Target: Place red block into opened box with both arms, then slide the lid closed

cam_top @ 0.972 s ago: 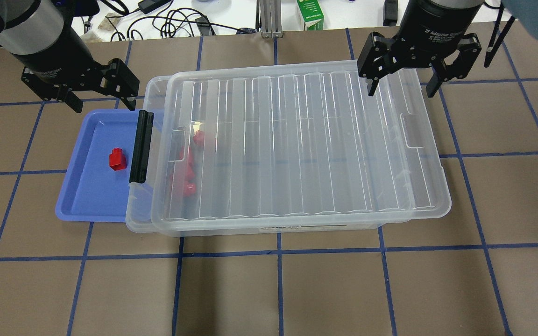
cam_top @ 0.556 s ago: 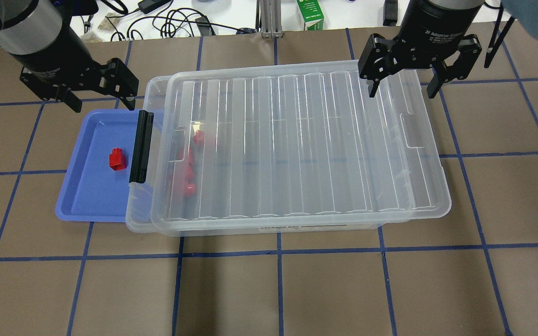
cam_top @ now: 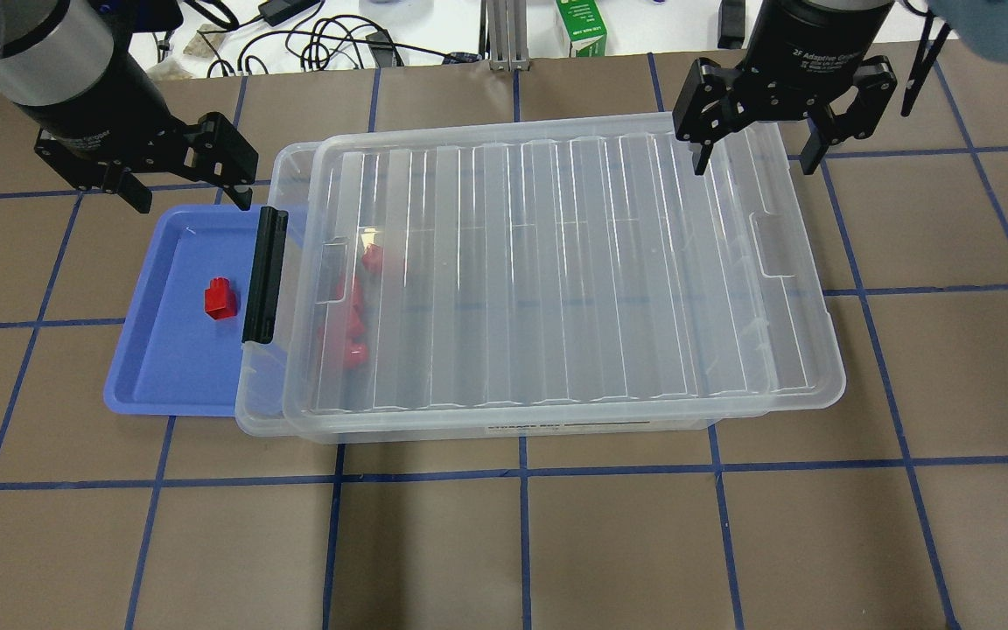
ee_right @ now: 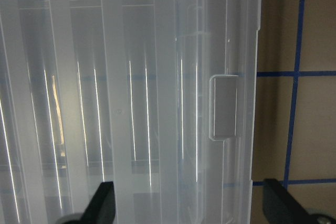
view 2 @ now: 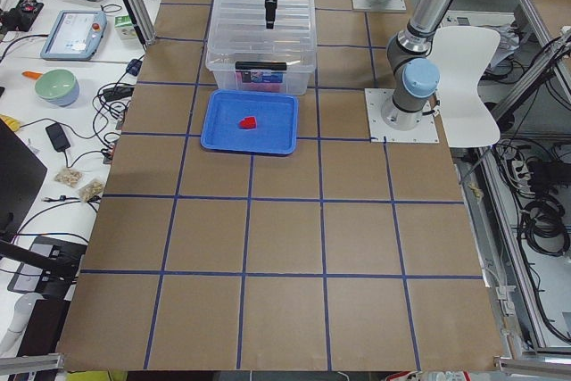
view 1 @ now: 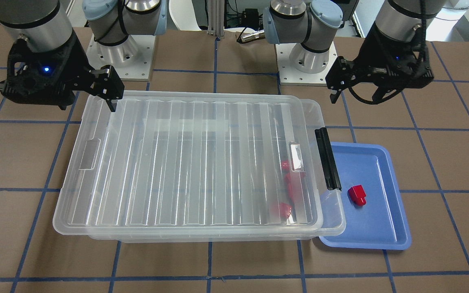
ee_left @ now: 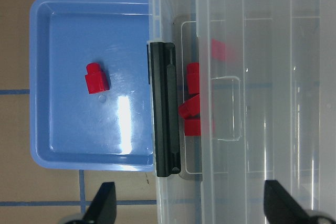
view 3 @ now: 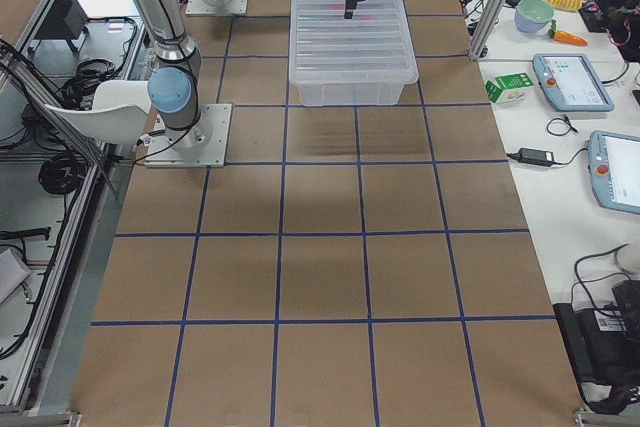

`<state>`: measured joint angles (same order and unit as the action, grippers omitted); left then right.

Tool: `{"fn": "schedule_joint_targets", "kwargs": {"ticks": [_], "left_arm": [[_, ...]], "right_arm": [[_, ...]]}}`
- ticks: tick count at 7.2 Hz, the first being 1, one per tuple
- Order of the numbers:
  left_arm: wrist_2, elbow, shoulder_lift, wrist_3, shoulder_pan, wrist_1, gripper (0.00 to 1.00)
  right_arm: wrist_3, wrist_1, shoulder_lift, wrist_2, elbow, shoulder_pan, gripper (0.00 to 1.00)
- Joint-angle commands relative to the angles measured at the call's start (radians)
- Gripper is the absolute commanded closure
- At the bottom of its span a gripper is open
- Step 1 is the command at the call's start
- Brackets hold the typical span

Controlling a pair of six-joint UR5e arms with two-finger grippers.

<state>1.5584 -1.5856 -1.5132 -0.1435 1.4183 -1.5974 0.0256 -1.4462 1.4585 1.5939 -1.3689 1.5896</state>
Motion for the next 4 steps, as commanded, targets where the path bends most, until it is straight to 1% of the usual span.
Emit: {"fn": "schedule_joint_targets", "kwargs": {"ticks": [1,2,3,4], "left_arm": [[-0.015,-0.028,-0.028,-0.248,-0.236,-0.033,0.00],[-0.055,-0.059,-0.060,-0.260,-0.287,0.023,0.00],[-0.092,-0.092,-0.109,-0.251,-0.297,0.095,0.00],[-0.093,-0.112,-0.154,-0.258,-0.302,0.135,0.00]], "right_arm": [[-0.013,-0.007,-0.009,-0.026,0.011,-0.023,0.00],[-0.045,-0.014,-0.012,-0.017,0.008,-0.054,0.00],[-0.178,-0.028,-0.021,-0.015,0.004,-0.132,0.00],[-0.223,-0.028,-0.035,-0.026,-0.004,-0.229,0.00]]}}
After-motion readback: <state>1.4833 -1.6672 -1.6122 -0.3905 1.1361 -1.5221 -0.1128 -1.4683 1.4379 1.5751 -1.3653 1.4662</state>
